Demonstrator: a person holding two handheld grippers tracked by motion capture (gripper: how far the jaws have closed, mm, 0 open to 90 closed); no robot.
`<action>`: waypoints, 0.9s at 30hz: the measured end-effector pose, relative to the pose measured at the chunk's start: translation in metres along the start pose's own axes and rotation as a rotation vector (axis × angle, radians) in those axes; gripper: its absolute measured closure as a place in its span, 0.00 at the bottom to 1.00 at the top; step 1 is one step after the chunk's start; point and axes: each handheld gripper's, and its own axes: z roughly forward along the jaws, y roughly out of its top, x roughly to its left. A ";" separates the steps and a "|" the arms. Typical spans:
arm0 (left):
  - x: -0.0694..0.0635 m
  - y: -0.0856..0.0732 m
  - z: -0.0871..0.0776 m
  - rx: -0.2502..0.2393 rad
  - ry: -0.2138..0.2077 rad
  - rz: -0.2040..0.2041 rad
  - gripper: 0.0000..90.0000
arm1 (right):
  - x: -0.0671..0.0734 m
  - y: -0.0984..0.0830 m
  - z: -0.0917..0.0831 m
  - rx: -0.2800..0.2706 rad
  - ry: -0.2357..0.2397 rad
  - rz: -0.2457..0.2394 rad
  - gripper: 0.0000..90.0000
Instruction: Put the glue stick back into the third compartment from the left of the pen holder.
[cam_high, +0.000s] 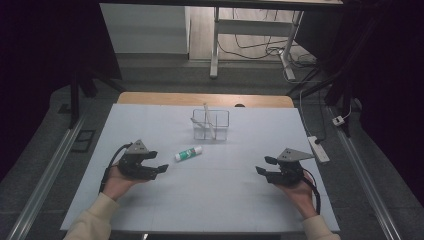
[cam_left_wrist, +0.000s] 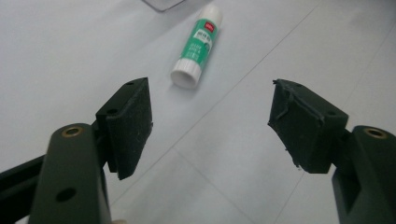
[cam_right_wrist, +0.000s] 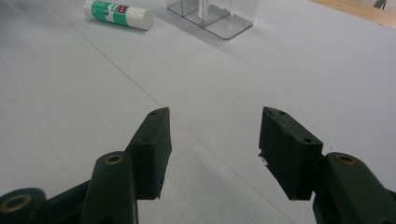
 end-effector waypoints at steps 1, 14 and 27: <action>-0.001 0.002 0.001 0.001 -0.002 0.001 0.33 | 0.000 0.000 0.000 -0.001 0.000 0.000 0.48; -0.004 0.019 0.020 0.046 -0.021 0.048 0.33 | 0.000 -0.003 -0.001 0.004 -0.001 0.006 0.48; -0.008 0.037 0.037 0.082 -0.029 0.094 0.33 | 0.001 -0.003 -0.001 0.009 -0.003 0.006 0.47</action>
